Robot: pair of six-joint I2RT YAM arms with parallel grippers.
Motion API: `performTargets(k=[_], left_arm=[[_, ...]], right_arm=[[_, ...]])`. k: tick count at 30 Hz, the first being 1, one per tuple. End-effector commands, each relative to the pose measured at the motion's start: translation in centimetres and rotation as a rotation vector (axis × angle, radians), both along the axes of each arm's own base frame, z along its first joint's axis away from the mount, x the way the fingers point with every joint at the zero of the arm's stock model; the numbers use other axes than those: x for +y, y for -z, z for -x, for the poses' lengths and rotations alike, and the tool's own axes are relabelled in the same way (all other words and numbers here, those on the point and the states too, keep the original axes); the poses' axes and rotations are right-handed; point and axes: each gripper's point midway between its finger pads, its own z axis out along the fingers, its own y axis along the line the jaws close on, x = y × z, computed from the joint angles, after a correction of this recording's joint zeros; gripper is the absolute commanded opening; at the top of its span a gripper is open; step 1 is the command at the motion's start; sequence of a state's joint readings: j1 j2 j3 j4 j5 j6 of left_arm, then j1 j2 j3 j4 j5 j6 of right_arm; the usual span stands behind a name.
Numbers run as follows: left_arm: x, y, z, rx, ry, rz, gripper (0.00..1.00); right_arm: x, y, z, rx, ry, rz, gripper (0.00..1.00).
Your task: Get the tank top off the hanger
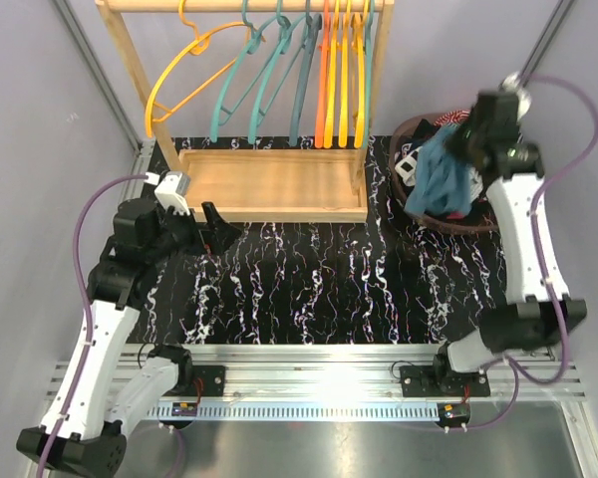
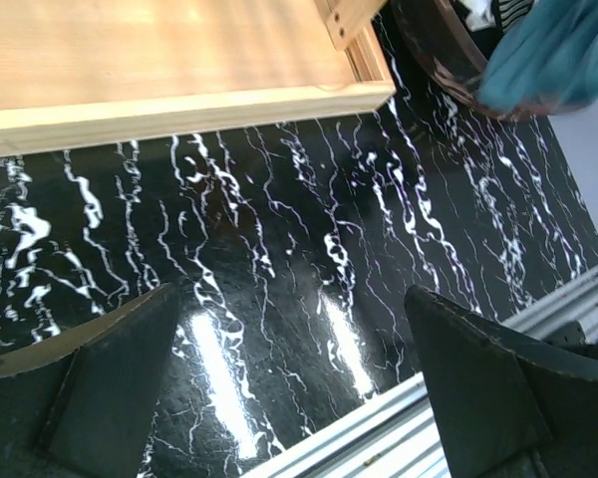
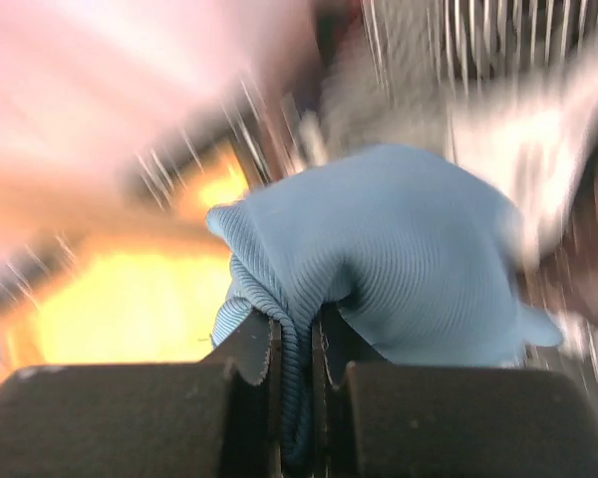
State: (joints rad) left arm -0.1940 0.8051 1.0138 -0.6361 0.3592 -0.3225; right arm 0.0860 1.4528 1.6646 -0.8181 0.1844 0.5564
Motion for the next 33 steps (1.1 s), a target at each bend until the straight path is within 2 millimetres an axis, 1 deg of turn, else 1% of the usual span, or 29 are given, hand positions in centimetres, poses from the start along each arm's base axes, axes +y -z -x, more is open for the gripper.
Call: performTargets(k=[1,2,3,4,5,6,8,9,10,11,12,14,15,16,17,18,19,21,23,24,25,26,27,28,29,30,31,32,33], left_arm=[[-2.0,-1.2,-0.4,-0.035,0.101,0.052,0.99],[-2.1,-1.2,-0.5,-0.033,0.106,0.055,0.99],[-2.2,-1.1,-0.5,-0.026,0.113,0.056,0.99],[-2.4,-1.0,-0.7,-0.02,0.119,0.057,0.99],[-2.5,-0.9,-0.8,-0.014,0.123,0.059,0.99],[-2.5,-0.6,-1.0,-0.012,0.122,0.055,0.99],[-2.5,-0.2,-1.2,0.002,0.124,0.045,0.99],[-2.5,0.1,-1.3,0.008,0.12,0.041,0.99],[-2.4,0.5,-1.4,0.02,0.115,0.037,0.99],[-2.4,0.9,-1.5,0.03,0.113,0.033,0.99],[-2.3,1.1,-1.5,0.035,0.107,0.031,0.99],[-2.2,2.1,-1.6,0.053,0.098,0.025,0.99],[-2.1,2.4,-1.6,0.062,0.091,0.027,0.99],[-2.1,2.6,-1.7,0.064,0.085,0.028,0.99],[-2.2,3.3,-1.6,0.083,0.085,0.031,0.99],[-2.3,3.4,-1.6,0.086,0.083,0.04,0.99],[-2.3,3.6,-1.5,0.092,0.085,0.045,0.99],[-2.3,4.2,-1.3,0.109,0.079,0.048,0.99],[-2.3,4.8,-1.3,0.124,0.078,0.046,0.99],[-2.2,5.1,-1.1,0.139,0.079,0.041,0.99],[-2.2,5.0,-1.1,0.142,0.081,0.039,0.99],[-2.2,5.0,-1.1,0.146,0.08,0.037,0.99],[-2.1,5.2,-1.0,0.158,0.078,0.032,0.99],[-2.1,5.1,-1.0,0.157,0.075,0.029,0.99],[-2.0,5.1,-1.0,0.159,0.07,0.029,0.99],[-1.9,5.3,-0.9,0.178,0.061,0.028,0.99],[-1.9,5.4,-0.9,0.185,0.058,0.025,0.99],[-1.8,5.1,-0.9,0.182,0.055,0.022,0.99],[-1.7,5.3,-0.8,0.199,0.048,0.016,0.99]], right_arm=[[-4.2,-7.2,-5.8,-0.179,0.013,0.041,0.0],[-5.2,-12.4,-6.3,-0.299,0.038,0.046,0.0],[-6.8,-11.4,-8.6,-0.281,0.067,0.048,0.0],[-7.4,-12.0,-9.4,-0.297,0.07,0.043,0.0],[-7.8,-14.5,-9.9,-0.361,0.075,0.036,0.0],[-9.1,-11.4,-12.4,-0.3,0.097,0.029,0.0],[-10.1,-8.7,-13.9,-0.239,0.118,0.007,0.0],[-10.8,-5.3,-15.2,-0.17,0.141,0.014,0.0],[-11.1,-3.3,-16.3,-0.152,0.138,0.019,0.0],[-11.2,1.6,-16.9,-0.053,0.136,0.009,0.0],[-11.2,5.7,-17.8,0.018,0.127,-0.005,0.0],[-10.7,11.9,-18.1,0.145,0.11,-0.04,0.0],[-10.2,17.6,-18.4,0.257,0.092,-0.074,0.0],[-9.8,20.6,-17.3,0.358,0.093,-0.098,0.0],[-9.7,21.9,-17.4,0.391,0.092,-0.109,0.0],[-9.5,25.7,-16.9,0.473,0.089,-0.128,0.0],[-8.8,26.7,-16.0,0.528,0.068,-0.154,0.0],[-8.5,25.4,-16.7,0.499,0.048,-0.172,0.0],[-8.3,22.8,-17.7,0.416,0.02,-0.175,0.01],[-8.1,18.7,-18.2,0.327,-0.008,-0.18,0.09],[-8.2,16.2,-18.9,0.25,-0.018,-0.176,0.39],[-8.2,14.6,-18.6,0.218,-0.025,-0.176,0.56],[-8.2,9.8,-17.9,0.13,-0.044,-0.166,0.73],[-8.1,7.6,-17.5,0.084,-0.055,-0.157,1.0],[-7.9,6.5,-16.7,0.072,-0.063,-0.15,1.0],[-7.6,2.7,-14.9,0.019,-0.079,-0.126,1.0],[-7.3,1.4,-13.8,0.006,-0.095,-0.119,1.0],[-6.8,0.8,-12.6,0.014,-0.112,-0.121,1.0],[-6.3,-2.0,-10.2,-0.019,-0.132,-0.108,1.0]])
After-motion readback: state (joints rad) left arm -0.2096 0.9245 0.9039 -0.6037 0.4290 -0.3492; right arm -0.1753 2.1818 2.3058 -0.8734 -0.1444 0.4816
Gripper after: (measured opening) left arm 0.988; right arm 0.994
